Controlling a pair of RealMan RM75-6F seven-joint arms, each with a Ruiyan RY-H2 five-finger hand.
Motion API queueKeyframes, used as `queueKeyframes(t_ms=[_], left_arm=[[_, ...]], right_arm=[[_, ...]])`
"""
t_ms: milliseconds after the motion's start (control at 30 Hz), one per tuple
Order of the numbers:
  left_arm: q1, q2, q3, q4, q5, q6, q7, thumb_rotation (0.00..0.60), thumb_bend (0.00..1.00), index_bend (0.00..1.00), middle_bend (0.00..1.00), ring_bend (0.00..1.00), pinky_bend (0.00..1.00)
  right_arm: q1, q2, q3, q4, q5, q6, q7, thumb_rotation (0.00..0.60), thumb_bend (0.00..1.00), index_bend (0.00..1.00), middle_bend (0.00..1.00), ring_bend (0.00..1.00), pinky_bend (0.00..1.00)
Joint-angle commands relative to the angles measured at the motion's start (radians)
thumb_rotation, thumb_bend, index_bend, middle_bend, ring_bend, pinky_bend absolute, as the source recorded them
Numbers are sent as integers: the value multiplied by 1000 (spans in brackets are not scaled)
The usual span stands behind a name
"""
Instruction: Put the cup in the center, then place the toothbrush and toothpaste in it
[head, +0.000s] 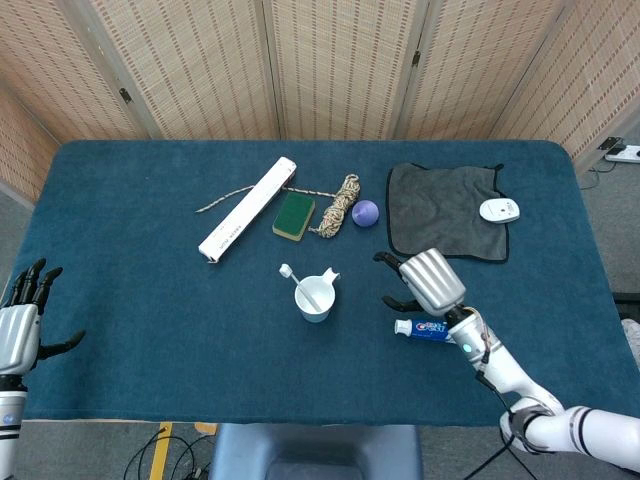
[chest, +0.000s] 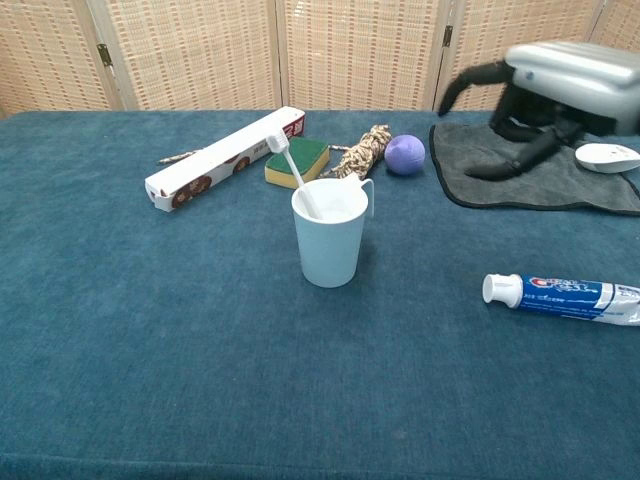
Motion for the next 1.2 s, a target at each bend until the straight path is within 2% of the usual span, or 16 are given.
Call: queueKeyframes(t_ms=[33, 200, 433, 700, 1033, 1200], left_arm=[[-7, -2, -3, -5, 1, -6, 8, 600, 215, 125, 45, 55, 371], [-15, -3, -6, -4, -7, -15, 16, 600, 215, 124, 45, 55, 371], [-16, -6, 0, -5, -8, -20, 20, 600, 215, 123, 45, 55, 371], [-6, -1, 3, 0, -15, -13, 8, 600, 215, 123, 45, 55, 371], [-1, -1, 4, 11, -19, -12, -7, 600, 215, 121, 45, 55, 371], [-1, -1, 3, 13, -22, -13, -5, 600, 215, 121, 45, 55, 371]], right_arm=[[-38, 46, -47, -34, 13, -27, -55, 600, 151, 333, 915, 1000, 1000], [-82, 68, -102, -47, 26, -53, -129, 600, 150, 347, 953, 1000, 1000], [-90, 40, -126, -22, 71, -147, -161, 600, 150, 348, 968, 1000, 1000], [-76, -17, -116, 24, 102, -220, -196, 600, 152, 361, 969, 1000, 1000], [-64, -50, -84, 60, 112, -241, -200, 600, 205, 433, 974, 1000, 1000], [-60, -67, -74, 77, 122, -250, -213, 600, 304, 519, 981, 1000, 1000]])
